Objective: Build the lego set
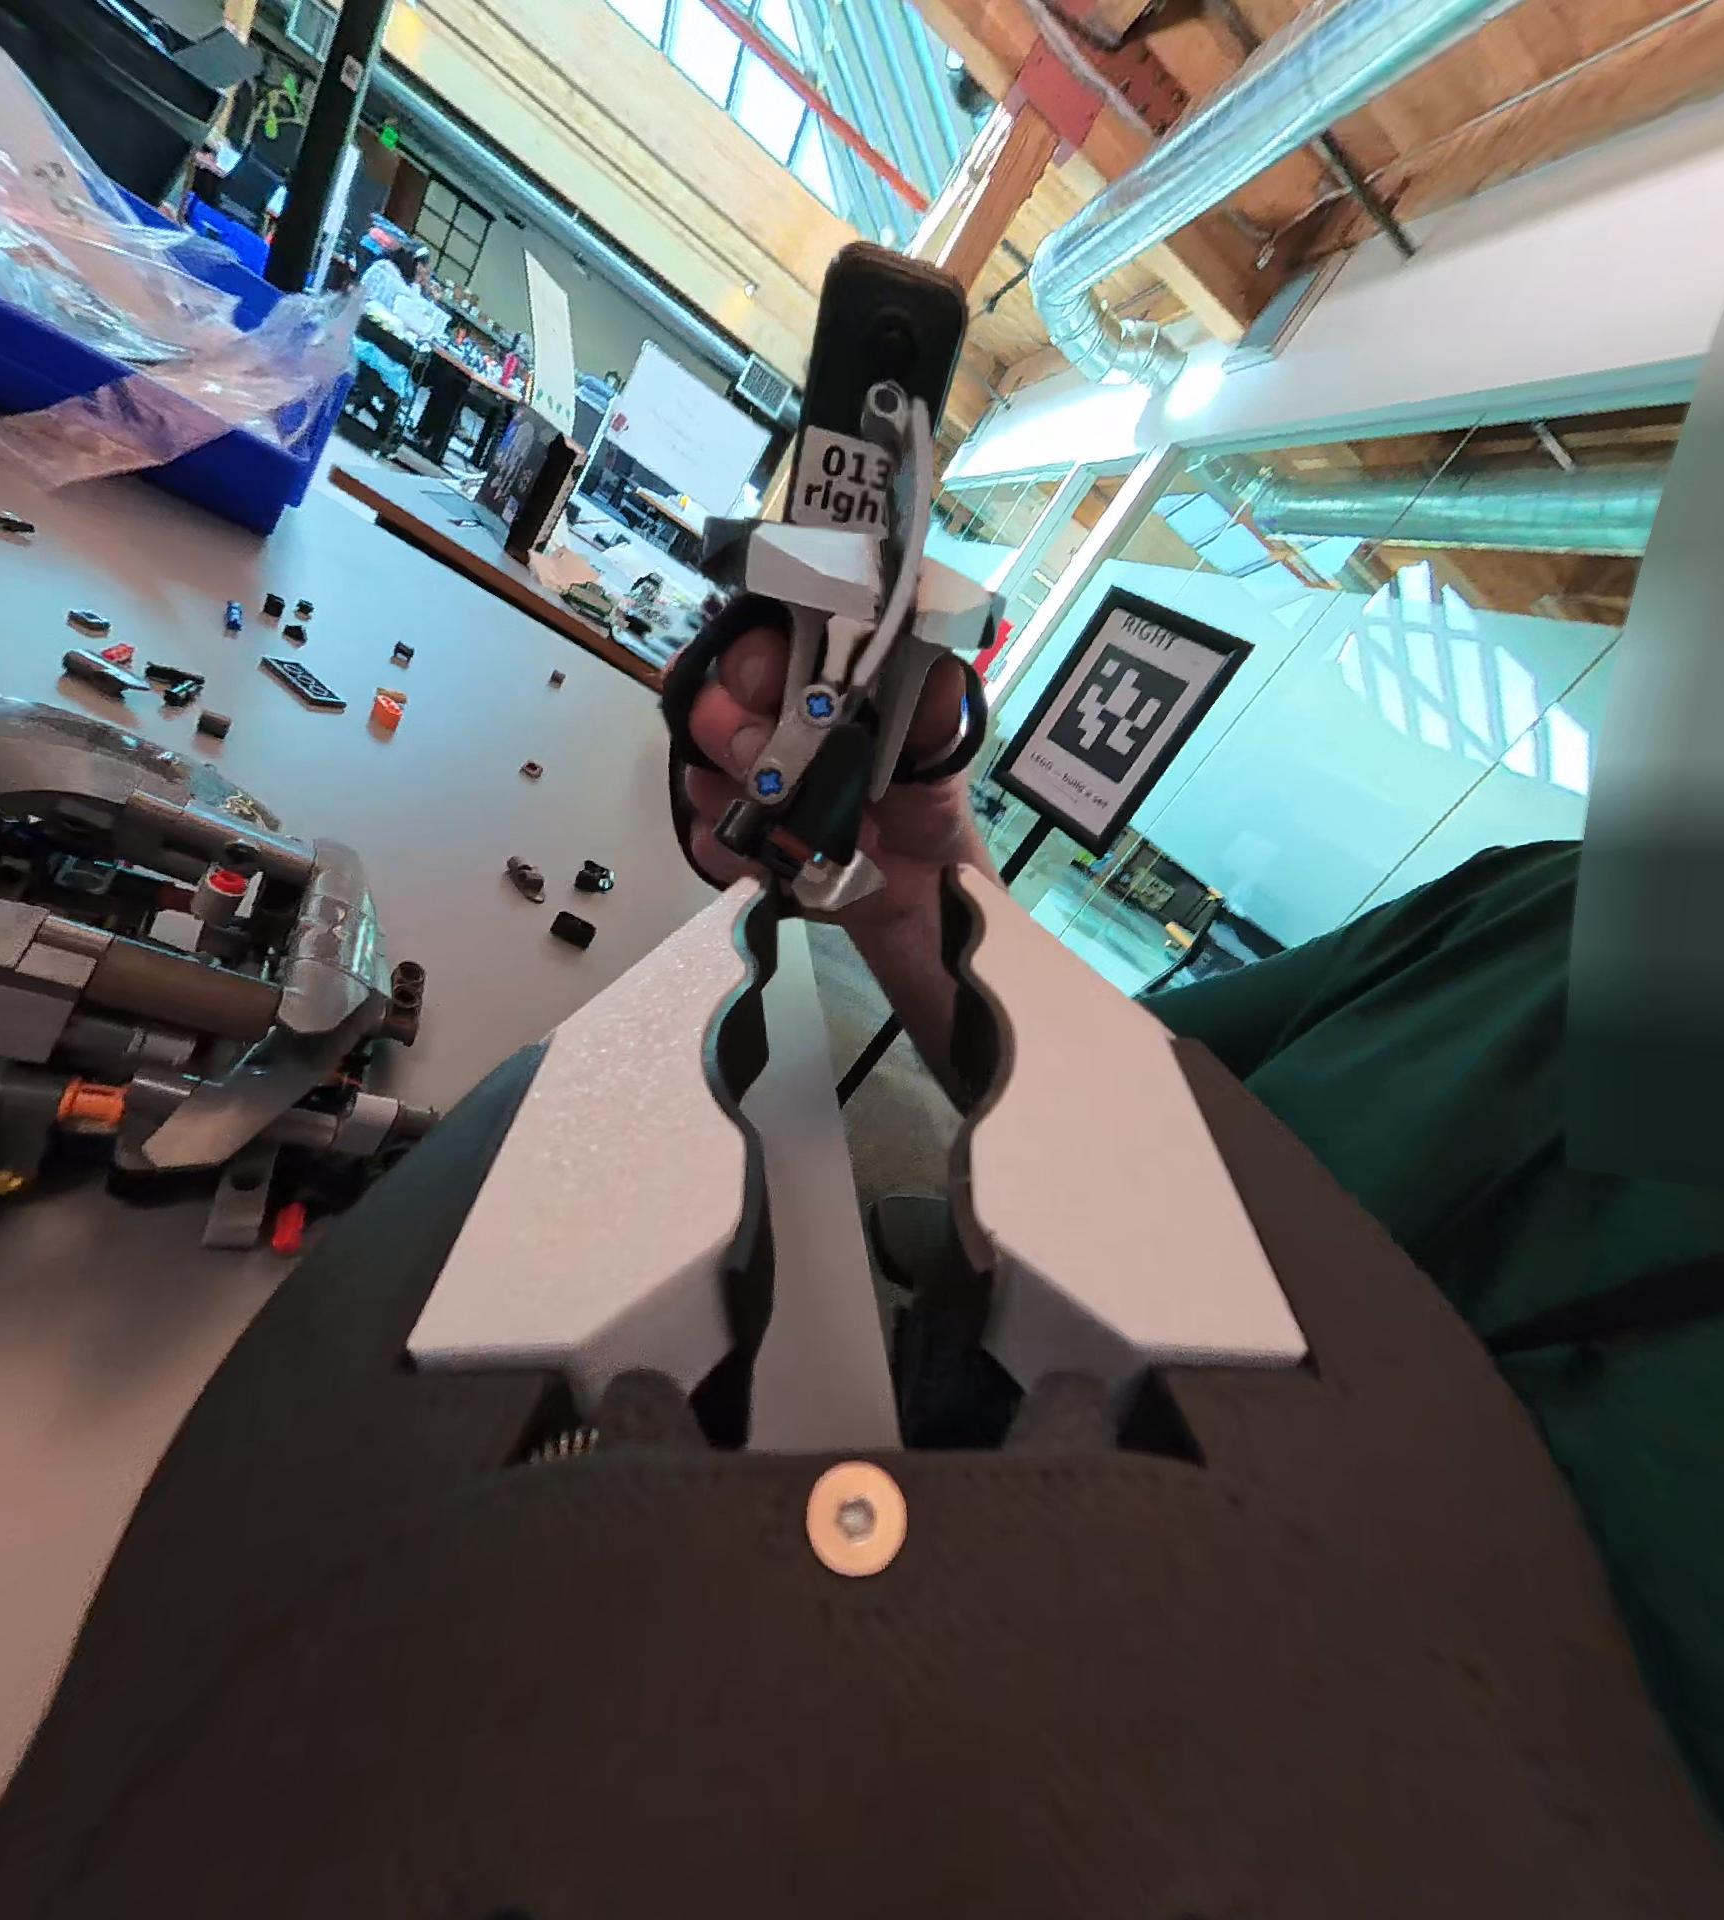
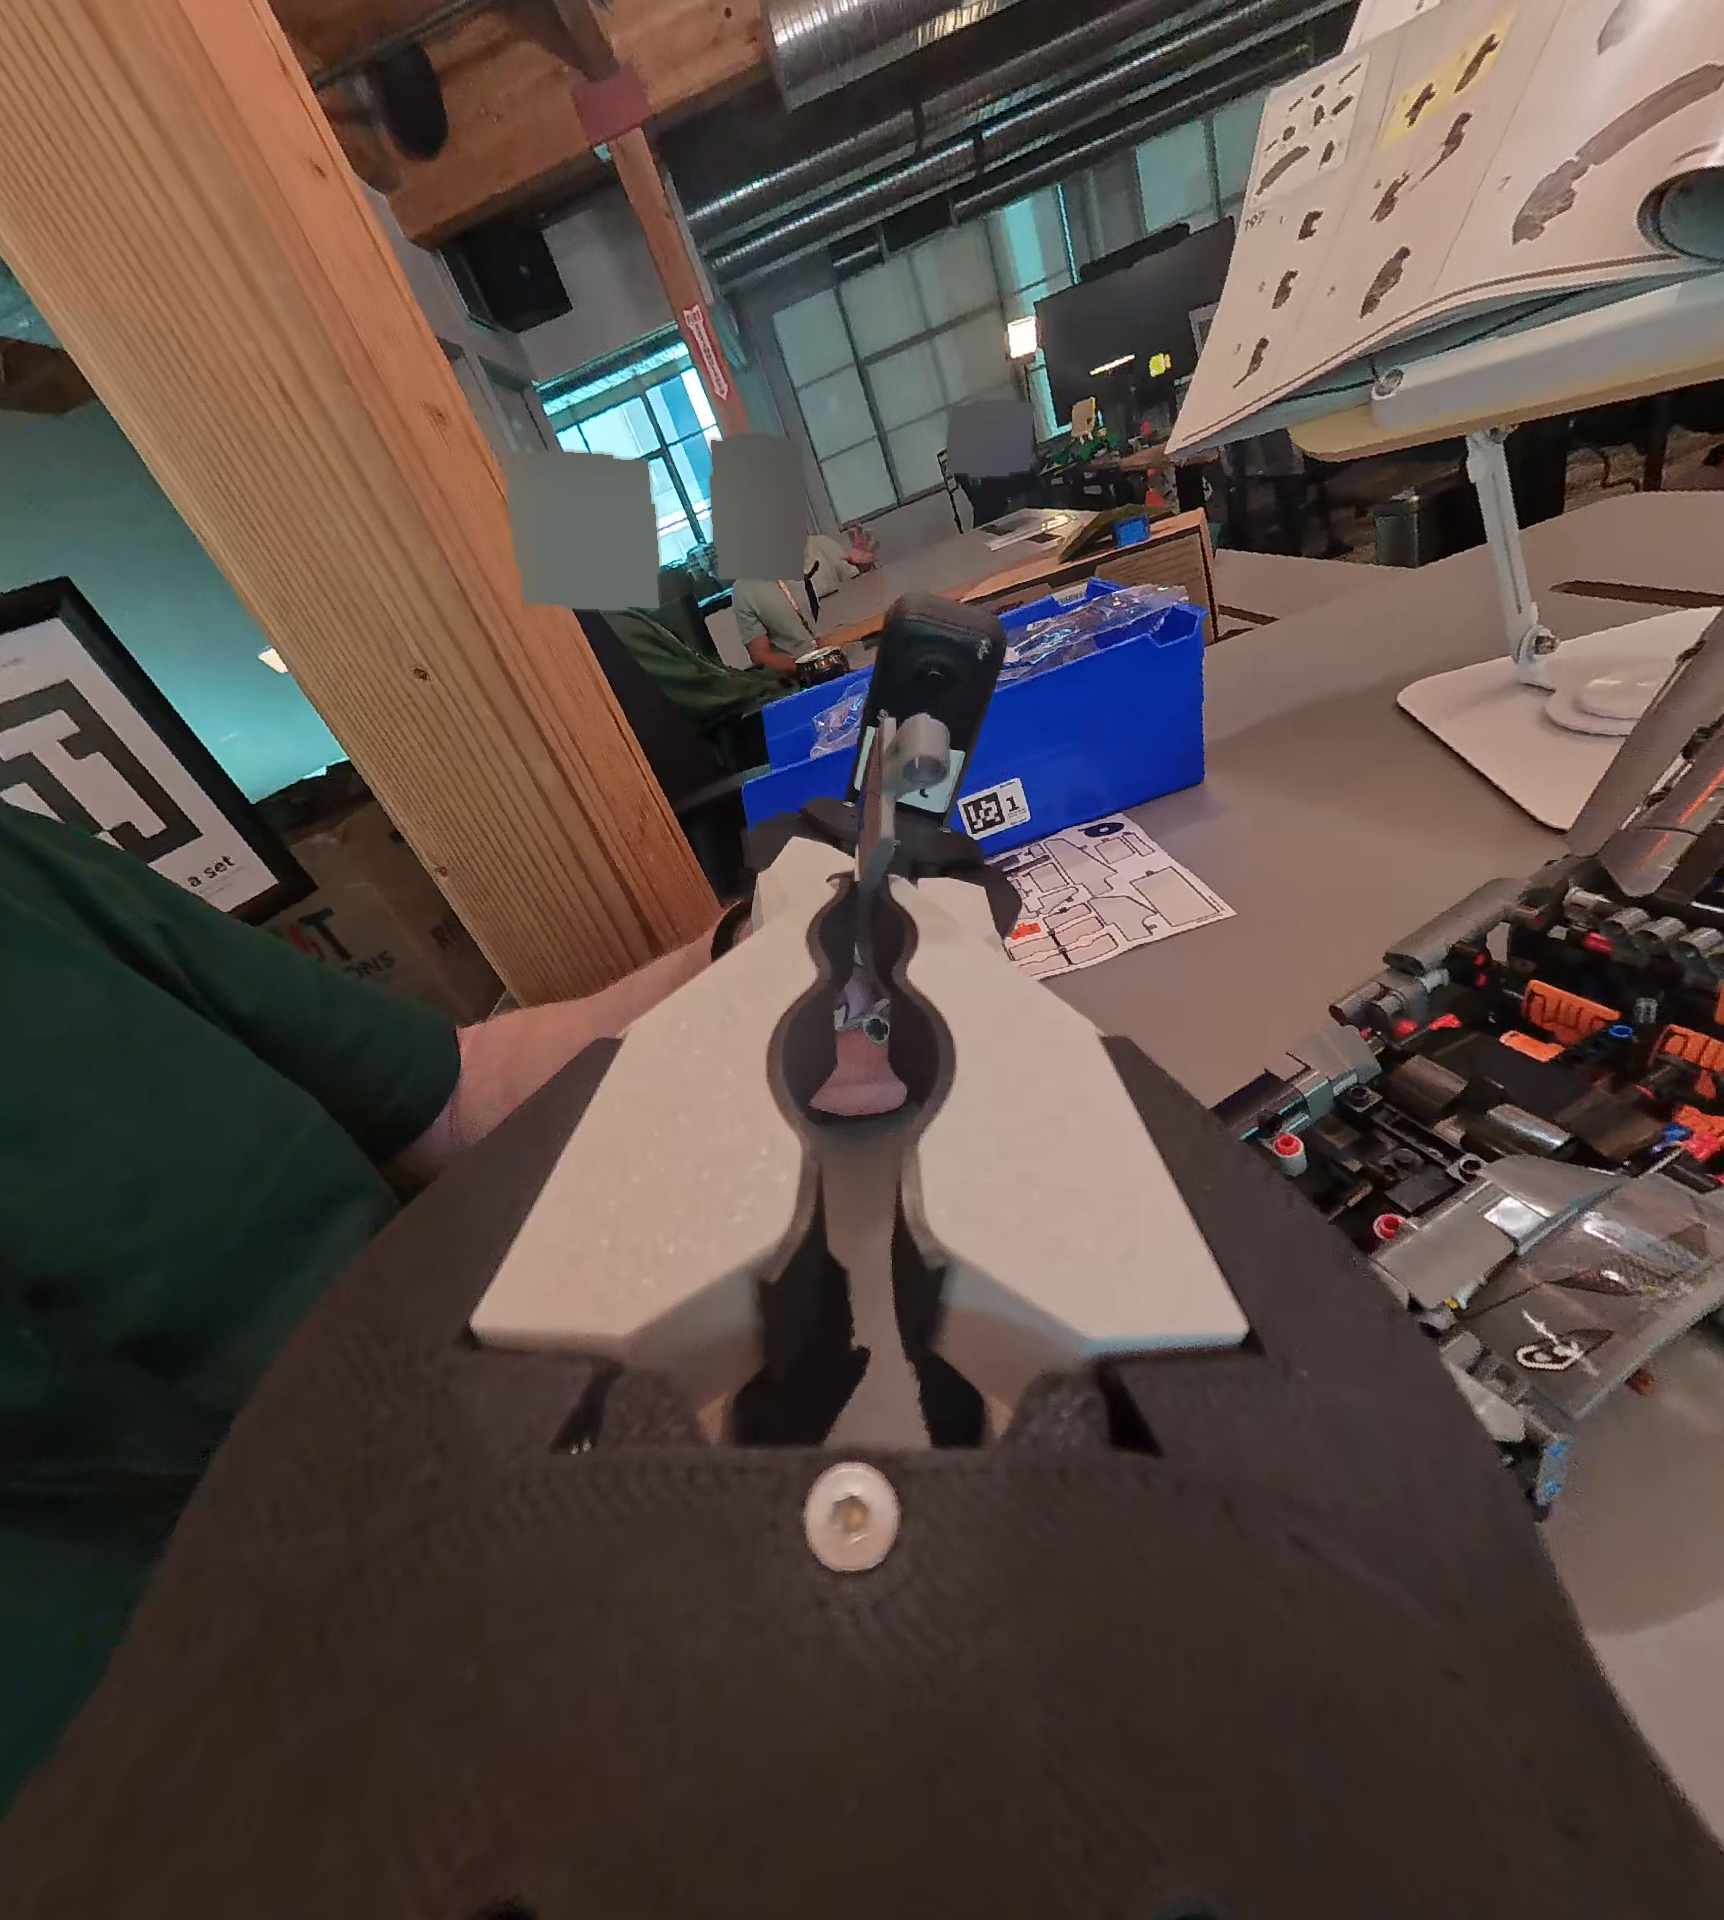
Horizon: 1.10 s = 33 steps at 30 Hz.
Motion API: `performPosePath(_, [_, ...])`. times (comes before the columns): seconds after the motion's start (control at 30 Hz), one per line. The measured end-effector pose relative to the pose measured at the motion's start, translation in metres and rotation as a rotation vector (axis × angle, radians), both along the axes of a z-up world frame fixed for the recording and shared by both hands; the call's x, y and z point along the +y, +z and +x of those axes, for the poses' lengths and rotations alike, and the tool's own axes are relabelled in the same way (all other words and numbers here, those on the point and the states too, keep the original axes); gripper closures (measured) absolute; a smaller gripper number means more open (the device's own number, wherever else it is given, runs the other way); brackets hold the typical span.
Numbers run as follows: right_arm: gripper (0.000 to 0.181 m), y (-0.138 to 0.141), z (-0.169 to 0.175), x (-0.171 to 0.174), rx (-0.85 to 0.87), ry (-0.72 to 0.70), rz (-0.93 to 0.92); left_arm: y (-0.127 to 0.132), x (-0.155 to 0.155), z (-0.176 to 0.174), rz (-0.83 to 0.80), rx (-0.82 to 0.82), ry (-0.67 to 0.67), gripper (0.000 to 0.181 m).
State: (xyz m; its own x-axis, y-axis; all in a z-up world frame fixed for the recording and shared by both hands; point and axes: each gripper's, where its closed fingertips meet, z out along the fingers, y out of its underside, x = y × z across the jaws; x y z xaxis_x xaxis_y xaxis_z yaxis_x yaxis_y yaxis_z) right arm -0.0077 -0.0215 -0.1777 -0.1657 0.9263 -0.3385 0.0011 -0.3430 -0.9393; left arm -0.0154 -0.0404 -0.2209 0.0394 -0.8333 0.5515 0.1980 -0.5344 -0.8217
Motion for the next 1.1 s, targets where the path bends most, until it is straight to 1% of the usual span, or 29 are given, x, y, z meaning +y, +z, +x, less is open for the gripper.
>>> performPosePath(0.07, [0.181,0.001,-0.001,0.000,-0.001,-0.010,0.019,-0.002,0.001,0.002,-0.013,0.005,-0.002,0.153])
performPosePath(0.17, [0.181,0.003,-0.002,-0.004,0.006,-0.007,0.046,-0.002,0.002,0.003,-0.012,0.003,0.016,0.162])
performPosePath(0.33, [0.181,0.002,-0.002,-0.006,-0.013,0.000,0.069,-0.003,0.003,0.004,-0.012,-0.001,0.017,0.165])
performPosePath(0.43, [0.180,0.000,-0.003,-0.008,-0.055,-0.012,0.107,-0.006,0.005,0.005,0.027,0.071,0.048,0.165])
performPosePath(0.5, [0.180,-0.001,-0.004,-0.007,-0.090,-0.034,0.122,-0.008,0.009,0.004,0.064,0.134,0.095,0.165])
performPosePath(0.67, [0.180,-0.003,-0.007,-0.004,-0.175,-0.066,0.143,-0.015,0.013,0.005,0.131,0.283,0.141,0.165])
performPosePath(0.8, [0.180,-0.008,-0.015,-0.003,-0.263,-0.080,0.164,-0.025,0.019,0.004,0.206,0.450,0.204,0.165])
performPosePath(0.83, [0.180,-0.009,-0.017,-0.002,-0.282,-0.086,0.172,-0.026,0.020,0.004,0.218,0.471,0.211,0.165])
performPosePath(0.9, [0.180,-0.004,-0.019,0.000,-0.281,-0.106,0.201,-0.022,0.020,0.004,0.212,0.440,0.209,0.166])
performPosePath(0.93, [0.177,-0.002,-0.021,-0.001,-0.276,-0.105,0.211,-0.019,0.020,0.002,0.203,0.412,0.212,0.166])
performPosePath(1.0, [0.156,0.005,-0.020,-0.004,-0.244,-0.085,0.231,-0.016,0.019,0.001,0.187,0.368,0.197,0.166])
performPosePath(1.07, [0.147,0.010,-0.016,-0.006,-0.204,-0.077,0.262,-0.011,0.017,0.001,0.176,0.310,0.180,0.166])
performPosePath(1.1, [0.140,0.008,-0.013,-0.003,-0.203,-0.086,0.271,-0.008,0.016,0.001,0.175,0.287,0.170,0.166])
